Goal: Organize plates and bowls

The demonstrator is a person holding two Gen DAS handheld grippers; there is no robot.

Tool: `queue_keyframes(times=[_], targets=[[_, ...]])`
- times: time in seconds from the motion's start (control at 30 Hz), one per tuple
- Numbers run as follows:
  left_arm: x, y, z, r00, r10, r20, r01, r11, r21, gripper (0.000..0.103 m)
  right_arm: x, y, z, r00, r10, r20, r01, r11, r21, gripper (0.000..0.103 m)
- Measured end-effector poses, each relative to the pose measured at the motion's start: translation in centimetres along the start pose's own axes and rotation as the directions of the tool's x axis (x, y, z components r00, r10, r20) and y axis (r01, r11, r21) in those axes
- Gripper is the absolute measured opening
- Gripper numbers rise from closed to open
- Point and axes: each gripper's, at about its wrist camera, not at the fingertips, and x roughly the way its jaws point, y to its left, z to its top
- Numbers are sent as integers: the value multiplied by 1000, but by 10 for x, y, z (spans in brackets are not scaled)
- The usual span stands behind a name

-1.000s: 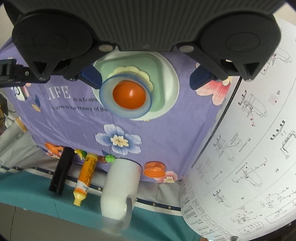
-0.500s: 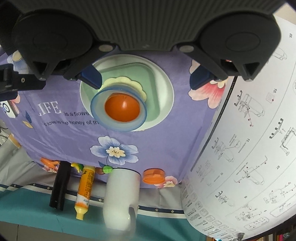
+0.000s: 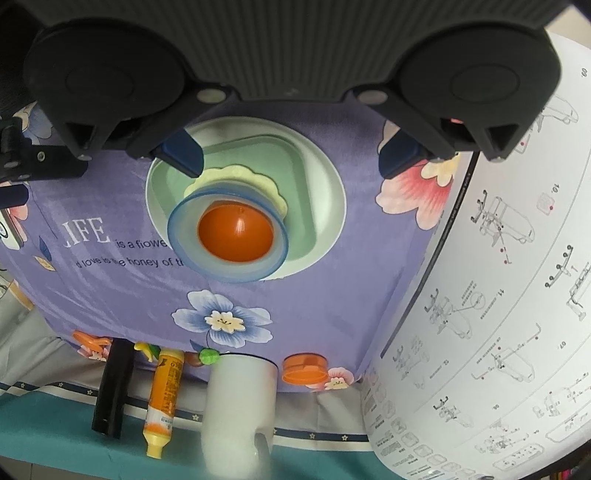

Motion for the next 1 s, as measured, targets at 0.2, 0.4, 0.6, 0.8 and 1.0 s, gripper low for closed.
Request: queue_keyframes(times=[0.2, 0.4, 0.6, 0.8, 1.0], targets=[[6, 3, -5, 1000, 11, -18, -11, 1000, 2, 103, 4, 0, 1, 1000, -1, -12, 1, 1000, -7, 103], [10, 7, -8, 1000, 9, -29, -9, 1000, -13, 103, 9, -1, 2, 1000, -1, -25, 0, 1000, -5, 103], [12, 8, -9, 999, 8, -40, -8, 1000, -18, 103, 11, 0, 2, 1000, -8, -29, 7, 1000, -11, 103], [14, 8, -11, 999, 9, -49, -10, 1000, -18, 103, 14, -1, 2, 999, -10, -41, 10, 1000, -6, 103], [18, 9, -11, 998, 13, -64, -15, 1000, -23, 103, 15, -1, 2, 999, -21, -37, 21, 1000, -14, 103]])
